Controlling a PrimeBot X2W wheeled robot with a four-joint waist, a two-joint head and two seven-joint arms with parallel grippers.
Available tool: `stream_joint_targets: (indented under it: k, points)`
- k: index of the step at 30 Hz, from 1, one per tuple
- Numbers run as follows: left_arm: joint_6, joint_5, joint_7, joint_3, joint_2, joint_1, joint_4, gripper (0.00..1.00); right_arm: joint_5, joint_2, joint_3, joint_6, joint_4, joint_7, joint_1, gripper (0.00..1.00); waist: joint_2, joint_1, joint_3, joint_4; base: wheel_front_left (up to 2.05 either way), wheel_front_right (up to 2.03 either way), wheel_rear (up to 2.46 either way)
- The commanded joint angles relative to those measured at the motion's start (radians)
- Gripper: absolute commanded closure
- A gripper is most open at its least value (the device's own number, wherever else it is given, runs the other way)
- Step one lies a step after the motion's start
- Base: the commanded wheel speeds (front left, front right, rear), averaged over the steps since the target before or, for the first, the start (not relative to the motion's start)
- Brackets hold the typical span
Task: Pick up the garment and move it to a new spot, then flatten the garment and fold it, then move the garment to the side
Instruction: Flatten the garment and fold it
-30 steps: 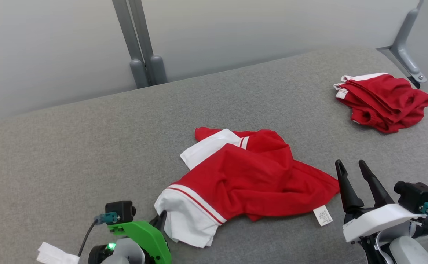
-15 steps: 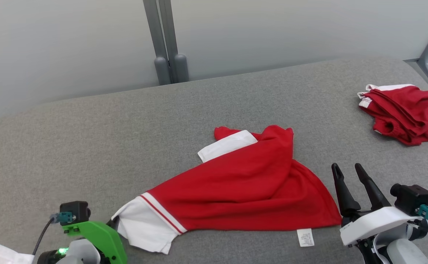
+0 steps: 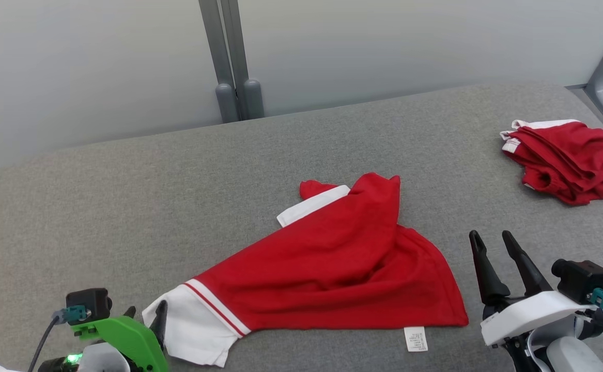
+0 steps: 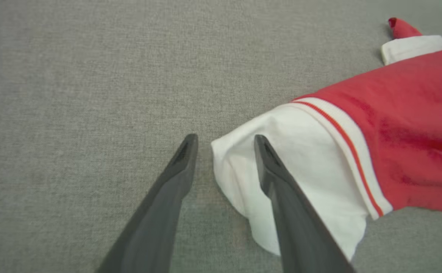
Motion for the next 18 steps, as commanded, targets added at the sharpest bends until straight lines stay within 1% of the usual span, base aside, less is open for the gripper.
stream_joint_targets:
  k: [1,7,9,11,14,16,18]
  points:
    - [0.008,0.010,-0.019,0.007,0.005,0.013,-0.019,0.00,-0.002,-0.003,-0.003,0.000,-0.001,-0.003,-0.003,0.00,0.0000,0.0000,-0.004,0.000,0.00,0.00,0.00]
    - [0.039,0.050,-0.133,0.031,0.030,0.041,-0.116,0.00,-0.008,-0.004,-0.010,0.000,-0.013,-0.003,0.008,0.00,0.0000,0.0000,-0.017,0.005,0.00,0.00,0.00]
    - [0.048,0.069,-0.193,0.044,0.031,0.055,-0.144,0.00,-0.011,-0.002,-0.014,0.000,-0.024,-0.003,0.010,0.00,0.0000,0.0000,-0.019,0.006,0.00,0.00,0.00]
    - [0.071,0.098,-0.265,0.059,0.037,0.068,-0.167,0.00,-0.017,0.002,-0.020,0.000,-0.037,-0.003,0.013,0.00,0.0000,0.0000,-0.022,0.004,0.00,0.00,0.00]
    - [0.094,0.143,-0.323,0.088,0.028,0.084,-0.202,0.00,-0.029,0.009,-0.031,0.000,-0.056,-0.003,0.020,0.00,0.0000,0.0000,-0.024,0.000,0.00,0.00,0.00]
    - [0.115,0.181,-0.338,0.136,0.011,0.093,-0.244,0.00,-0.042,0.012,-0.040,0.000,-0.073,-0.003,0.029,0.00,0.0000,0.0000,-0.024,-0.003,0.00,0.00,0.00]
    - [0.126,0.255,-0.339,0.197,-0.008,0.117,-0.306,0.00,-0.063,0.011,-0.050,0.000,-0.088,-0.003,0.034,0.00,0.0000,0.0000,-0.022,-0.005,0.00,0.00,0.00]
